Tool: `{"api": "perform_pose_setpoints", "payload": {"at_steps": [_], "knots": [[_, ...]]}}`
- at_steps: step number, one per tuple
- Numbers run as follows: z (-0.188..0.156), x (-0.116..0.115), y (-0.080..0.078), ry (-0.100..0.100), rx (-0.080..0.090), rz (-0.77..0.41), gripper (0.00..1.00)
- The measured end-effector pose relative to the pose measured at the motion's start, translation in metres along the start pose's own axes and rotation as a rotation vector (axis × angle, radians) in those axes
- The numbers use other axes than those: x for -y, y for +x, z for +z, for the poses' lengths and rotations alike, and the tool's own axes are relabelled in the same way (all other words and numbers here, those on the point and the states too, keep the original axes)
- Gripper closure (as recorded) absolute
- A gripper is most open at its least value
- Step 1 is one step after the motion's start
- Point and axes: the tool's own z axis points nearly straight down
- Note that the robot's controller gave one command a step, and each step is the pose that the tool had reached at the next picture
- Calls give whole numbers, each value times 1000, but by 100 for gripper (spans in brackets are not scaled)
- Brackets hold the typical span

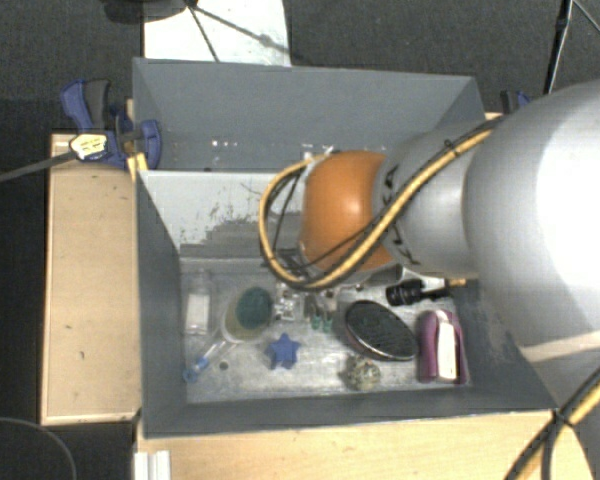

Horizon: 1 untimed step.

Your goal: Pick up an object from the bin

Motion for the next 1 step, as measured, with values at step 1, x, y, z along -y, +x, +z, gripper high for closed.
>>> {"api": "perform_pose_setpoints", "payload": {"at_steps": [1], "knots": [[2, 0, 2, 1, -5, 2, 0]]}}
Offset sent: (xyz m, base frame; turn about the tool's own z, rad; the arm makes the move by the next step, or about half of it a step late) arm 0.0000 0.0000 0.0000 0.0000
